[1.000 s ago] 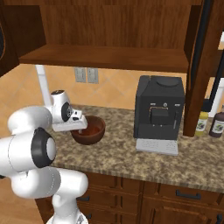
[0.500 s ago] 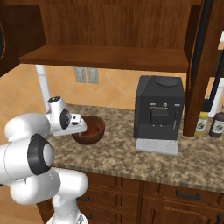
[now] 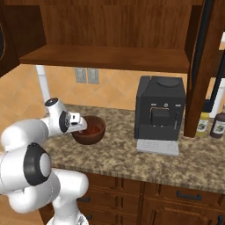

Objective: Pick up the bowls on the counter and stack them on top of one another in the open cabinet. Place the smaller bowl on top of the larger bowl.

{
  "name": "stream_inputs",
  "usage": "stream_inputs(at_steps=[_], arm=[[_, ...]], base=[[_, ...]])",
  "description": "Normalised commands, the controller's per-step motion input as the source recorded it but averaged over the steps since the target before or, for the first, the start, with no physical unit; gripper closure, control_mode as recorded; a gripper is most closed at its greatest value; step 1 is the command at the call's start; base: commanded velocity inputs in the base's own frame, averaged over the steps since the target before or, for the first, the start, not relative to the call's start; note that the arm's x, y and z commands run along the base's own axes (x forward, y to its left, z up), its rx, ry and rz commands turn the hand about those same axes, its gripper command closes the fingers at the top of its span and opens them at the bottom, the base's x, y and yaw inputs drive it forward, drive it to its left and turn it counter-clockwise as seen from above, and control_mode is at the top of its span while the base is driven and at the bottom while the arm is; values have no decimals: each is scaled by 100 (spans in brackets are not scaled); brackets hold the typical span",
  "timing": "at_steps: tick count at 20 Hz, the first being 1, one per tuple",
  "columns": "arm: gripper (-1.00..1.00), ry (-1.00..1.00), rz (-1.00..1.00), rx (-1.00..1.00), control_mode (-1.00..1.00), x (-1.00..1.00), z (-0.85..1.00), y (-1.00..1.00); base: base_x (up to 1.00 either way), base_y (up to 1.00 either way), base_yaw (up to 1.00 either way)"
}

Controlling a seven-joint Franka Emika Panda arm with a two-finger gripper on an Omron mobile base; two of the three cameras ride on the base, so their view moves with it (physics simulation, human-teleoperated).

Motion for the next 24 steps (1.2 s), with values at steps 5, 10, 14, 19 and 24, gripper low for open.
stream_inputs(at_steps=[5, 10, 14, 19, 24], arm=[[-100, -2, 1, 0, -100, 8, 23, 0], [-100, 1, 5, -4, -100, 22, -36, 0], [-100, 0, 5, -6, -100, 18, -44, 0], [100, 1, 9, -14, -100, 30, -66, 1], [100, -1, 5, -4, -100, 3, -23, 0]], base=[[0, 0, 0], [0, 0, 0], [0, 0, 0], [0, 0, 0], [0, 0, 0]])
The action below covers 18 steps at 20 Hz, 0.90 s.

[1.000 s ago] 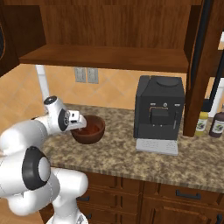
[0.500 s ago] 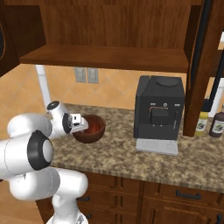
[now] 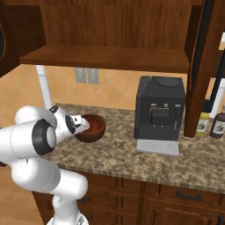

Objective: Pick up the bowls on the counter and stack them on top of one another in the open cabinet. Place the smaller bowl on top of the larger bowl.

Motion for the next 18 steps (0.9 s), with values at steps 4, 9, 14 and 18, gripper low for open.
stream_inputs(at_steps=[4, 9, 14, 18], arm=[[100, 0, 1, 0, -100, -44, 18, 0], [100, -6, 1, 0, -100, -99, 78, 0], [100, -29, 6, 0, -100, -96, 100, 0], [100, -32, 8, 0, -100, -87, 100, 0]], base=[[0, 0, 0], [0, 0, 0], [0, 0, 0], [0, 0, 0]])
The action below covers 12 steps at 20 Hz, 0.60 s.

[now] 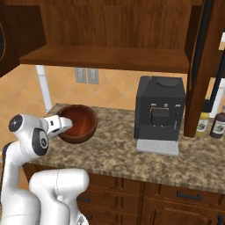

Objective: Pick up the bowls on the counter and stack them on top of one another in the open cabinet. Place the smaller bowl on top of the larger bowl.

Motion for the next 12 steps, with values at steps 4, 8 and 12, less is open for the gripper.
stream_inputs(at_steps=[4, 8, 12], arm=[[100, -22, 4, 0, -100, -95, 100, -4], [100, -7, 1, 0, -100, -65, 100, -8], [100, 0, 0, 0, -100, -3, 100, -3]], base=[[0, 0, 0], [0, 0, 0], [0, 0, 0]])
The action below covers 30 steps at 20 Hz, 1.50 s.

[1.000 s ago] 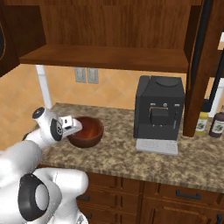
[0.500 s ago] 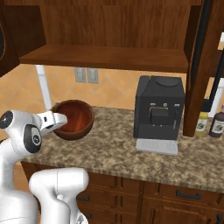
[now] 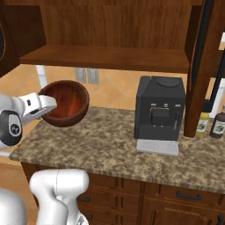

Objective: Pick up the bowls on the counter and stack them on top of one another in the open cabinet. Place the smaller bowl on top of the larger bowl.

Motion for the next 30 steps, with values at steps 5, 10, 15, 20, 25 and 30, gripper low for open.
stream_inputs(at_steps=[5, 10, 15, 20, 25, 30], arm=[[100, 0, 11, 0, -100, 1, 100, 0], [100, -10, 26, 0, -100, 7, 100, 0], [100, -24, 18, -3, -100, 26, 55, 0], [100, 0, 0, 0, -100, 89, 12, 1], [100, 6, 0, -5, -100, 100, 16, 12], [100, 0, 0, -12, -100, 90, -11, 4]], base=[[0, 0, 0], [0, 0, 0], [0, 0, 0], [0, 0, 0], [0, 0, 0], [0, 0, 0]])
